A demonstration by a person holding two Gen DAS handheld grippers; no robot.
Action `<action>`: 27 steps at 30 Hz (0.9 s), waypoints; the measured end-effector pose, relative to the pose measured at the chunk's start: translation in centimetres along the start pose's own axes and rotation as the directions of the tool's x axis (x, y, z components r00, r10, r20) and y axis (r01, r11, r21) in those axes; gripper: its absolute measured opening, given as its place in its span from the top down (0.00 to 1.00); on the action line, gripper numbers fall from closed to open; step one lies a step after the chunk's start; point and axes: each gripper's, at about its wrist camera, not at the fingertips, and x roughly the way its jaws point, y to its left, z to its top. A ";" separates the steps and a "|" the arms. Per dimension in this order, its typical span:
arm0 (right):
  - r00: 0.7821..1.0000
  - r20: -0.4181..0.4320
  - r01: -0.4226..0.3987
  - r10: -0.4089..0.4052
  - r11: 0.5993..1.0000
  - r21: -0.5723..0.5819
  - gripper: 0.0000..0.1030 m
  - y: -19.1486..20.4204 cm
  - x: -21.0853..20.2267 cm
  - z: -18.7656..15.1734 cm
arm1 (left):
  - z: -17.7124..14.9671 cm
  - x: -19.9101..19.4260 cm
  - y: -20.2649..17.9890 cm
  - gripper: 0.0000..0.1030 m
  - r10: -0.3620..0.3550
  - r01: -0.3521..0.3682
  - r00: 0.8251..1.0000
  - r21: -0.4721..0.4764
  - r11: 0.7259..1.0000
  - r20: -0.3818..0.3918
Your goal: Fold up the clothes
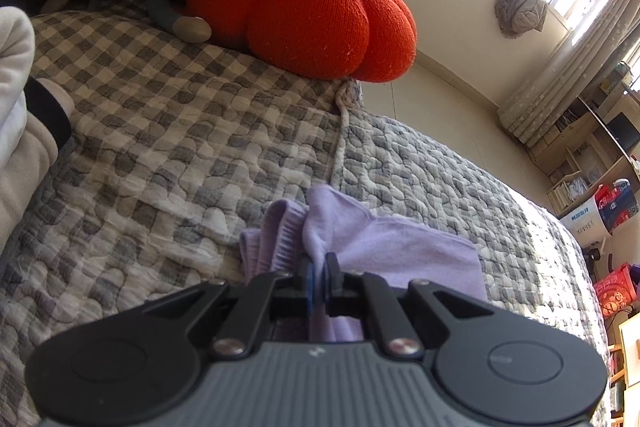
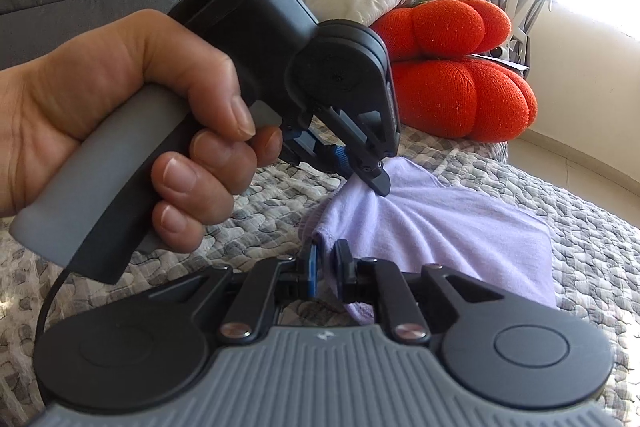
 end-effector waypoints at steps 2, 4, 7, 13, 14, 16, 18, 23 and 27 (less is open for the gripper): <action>1.000 -0.011 -0.021 0.021 1.000 0.014 0.71 -0.1 -0.1 -0.1 | 0.1 -0.3 -0.2 0.95 0.000 0.000 1.000 0.012 1.000 0.005; 0.999 -0.012 -0.036 0.036 0.999 0.018 0.62 -0.2 -0.6 -0.1 | 0.1 -0.5 -0.3 0.95 0.001 -0.001 1.000 0.014 1.000 0.004; 0.998 -0.009 -0.055 0.056 0.998 0.026 0.60 -0.5 -1.7 0.0 | 0.2 -0.6 -0.3 0.95 0.004 -0.004 1.000 0.016 1.000 0.000; 0.999 -0.025 -0.037 0.040 0.993 0.112 0.57 -3.4 -4.4 -0.1 | 0.2 -1.0 0.1 0.94 0.016 -0.016 1.000 -0.007 1.000 0.000; 0.999 -0.028 -0.030 0.034 0.991 0.128 0.57 -4.1 -4.9 -0.1 | 0.2 -1.1 0.2 0.94 0.019 -0.019 1.000 -0.010 1.000 0.001; 0.999 -0.031 -0.003 0.009 0.984 0.178 0.56 -6.0 -5.9 -0.3 | 0.1 -1.3 0.1 0.94 0.040 -0.040 0.999 0.002 0.999 0.006; 0.999 -0.034 0.024 -0.016 0.968 0.249 0.52 -8.0 -6.8 -0.6 | 0.0 -1.3 -0.2 0.95 0.069 -0.069 0.998 0.030 0.997 0.010; 0.997 -0.060 0.068 -0.046 0.895 0.442 0.51 -13.0 -7.1 -1.2 | 0.2 -2.4 0.2 0.96 0.101 -0.101 0.994 0.004 0.995 0.047; 0.997 -0.080 0.026 0.015 0.872 0.490 0.54 -14.3 -7.0 -1.4 | -0.9 -3.8 -1.0 0.96 0.136 -0.137 0.990 0.033 0.990 0.050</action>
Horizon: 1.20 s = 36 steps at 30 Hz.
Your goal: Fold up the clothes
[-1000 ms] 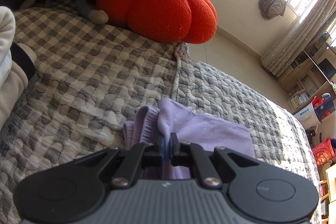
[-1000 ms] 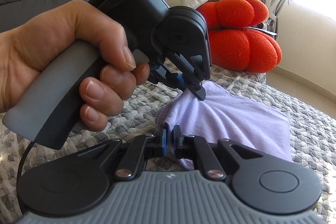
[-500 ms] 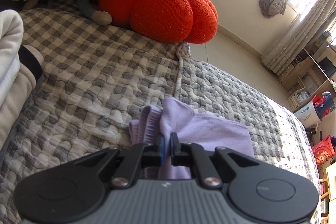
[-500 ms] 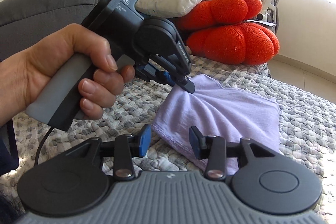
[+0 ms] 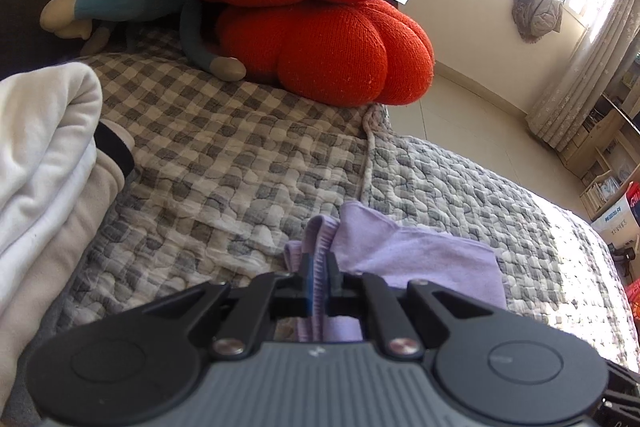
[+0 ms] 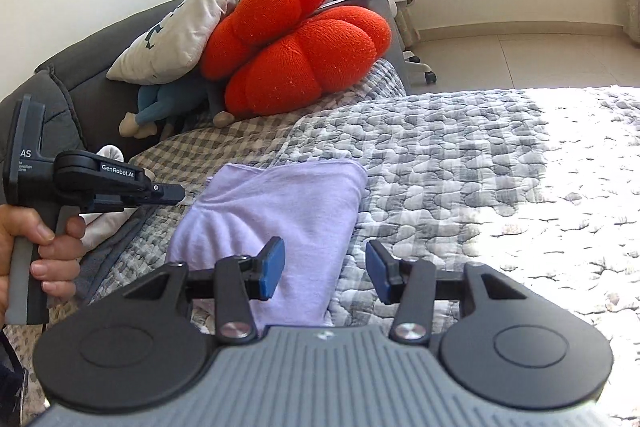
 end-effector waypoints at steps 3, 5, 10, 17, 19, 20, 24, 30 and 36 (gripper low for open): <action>0.998 -0.063 -0.016 0.018 0.999 0.030 0.57 -0.4 0.7 0.0 | -1.3 -1.0 -0.5 0.96 0.006 -0.007 0.999 -0.021 1.000 -0.044; 0.995 -0.096 -0.009 0.014 0.999 0.052 0.57 -0.8 1.2 -0.1 | -1.9 -1.2 0.2 0.95 -0.010 0.005 0.998 -0.082 0.997 -0.067; 0.984 -0.141 -0.089 0.111 0.984 0.155 0.57 -2.0 1.4 -0.5 | -2.7 -0.4 0.0 0.65 -0.069 0.058 0.992 -0.108 0.992 -0.101; 0.988 -0.144 -0.036 0.048 0.996 0.085 0.93 -1.6 1.2 -1.0 | -3.5 0.8 -1.1 0.71 0.019 -0.024 0.993 -0.041 0.999 -0.120; 0.991 -0.128 -0.031 0.038 0.998 0.063 0.93 -1.1 0.9 -0.9 | -3.5 0.5 -0.9 0.74 0.019 -0.026 0.993 -0.056 0.998 -0.119; 0.992 -0.121 -0.028 0.035 0.998 0.055 0.93 -1.0 0.7 -0.8 | -3.4 0.4 -0.7 0.77 0.015 -0.024 0.993 -0.070 0.997 -0.120; 0.993 -0.114 -0.008 0.010 1.000 0.019 0.93 -0.6 0.6 -0.7 | -3.2 -0.4 -0.4 0.92 0.015 -0.027 0.993 -0.101 0.995 -0.116; 0.986 -0.168 0.012 -0.017 0.999 -0.034 0.93 -0.3 1.3 -1.0 | -3.2 -0.7 -0.5 0.97 0.020 -0.033 0.992 -0.101 0.994 -0.121; 0.984 -0.174 -0.036 0.046 0.997 0.064 0.71 -2.3 1.1 0.0 | -3.0 -0.9 -0.6 0.88 0.065 -0.072 0.992 -0.065 0.995 -0.104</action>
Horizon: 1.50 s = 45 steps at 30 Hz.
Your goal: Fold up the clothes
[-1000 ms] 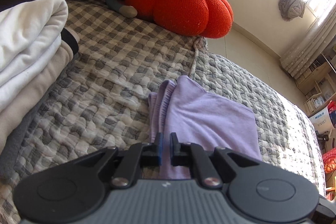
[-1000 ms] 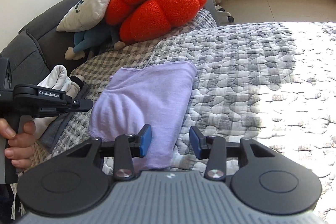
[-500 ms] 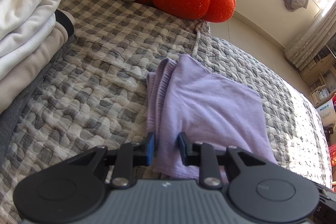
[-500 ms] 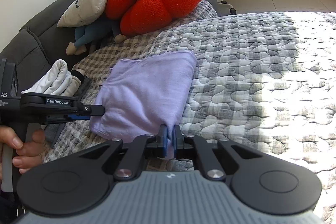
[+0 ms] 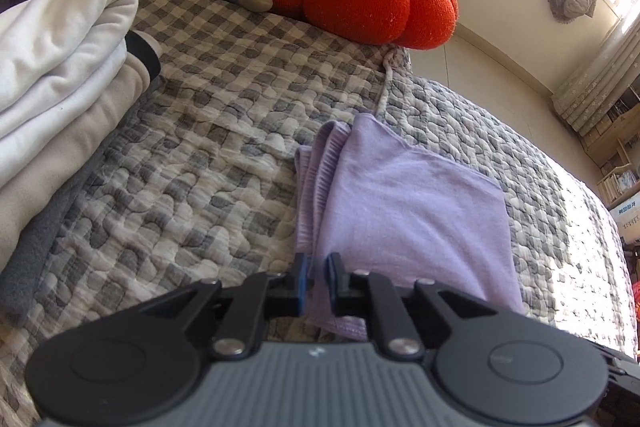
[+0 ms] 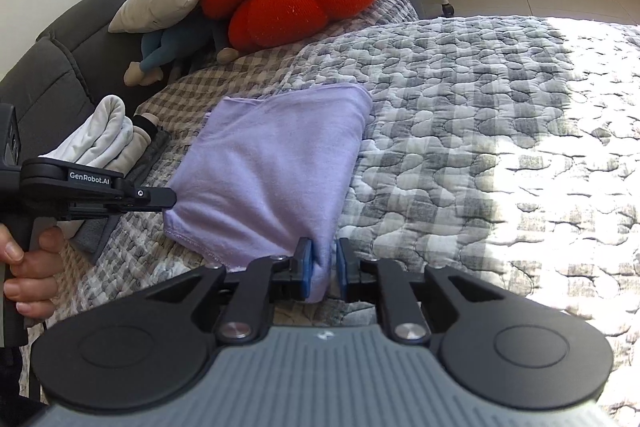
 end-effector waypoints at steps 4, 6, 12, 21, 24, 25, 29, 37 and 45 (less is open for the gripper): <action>0.998 0.058 0.030 -0.031 0.999 0.027 0.58 -1.1 -0.4 2.0 | 1.0 -1.2 -0.7 0.64 -0.044 0.048 0.996 -0.041 0.998 0.081; 0.997 0.074 0.020 -0.025 0.998 0.066 0.58 -2.0 0.2 3.4 | 1.8 -0.9 -1.4 0.62 -0.061 0.067 0.994 -0.058 0.996 0.094; 0.996 0.082 0.029 -0.039 0.993 0.118 0.58 -3.4 3.1 6.1 | 4.0 1.5 -2.0 0.63 -0.062 0.075 0.991 -0.114 0.991 0.119; 0.993 0.075 0.102 -0.096 0.992 -0.075 0.79 -0.7 8.0 7.4 | 4.1 4.6 -2.8 0.86 0.047 -0.045 0.990 -0.013 0.999 0.135; 0.978 0.133 0.188 -0.161 0.956 -0.226 0.84 1.2 8.2 7.1 | 4.1 4.8 -2.6 0.92 0.025 -0.023 0.990 -0.014 1.000 0.140; 0.971 0.164 0.210 -0.172 0.943 -0.258 0.86 1.6 8.1 7.0 | 4.1 4.7 -2.6 0.95 0.018 -0.016 0.989 -0.015 1.000 0.145; 0.942 0.280 0.274 -0.183 0.903 -0.332 0.98 2.6 7.3 6.4 | 4.1 4.3 -2.7 0.96 0.003 0.000 0.985 -0.015 1.000 0.171; 0.967 0.227 0.168 -0.116 0.960 -0.224 0.90 0.2 6.8 7.5 | 4.3 4.0 -1.4 1.00 -0.004 0.016 0.981 -0.056 0.998 0.196; 0.995 0.099 0.036 -0.020 0.986 -0.161 0.88 -0.5 7.7 7.7 | 4.3 4.0 -1.4 0.82 -0.071 0.079 0.981 -0.039 0.996 0.181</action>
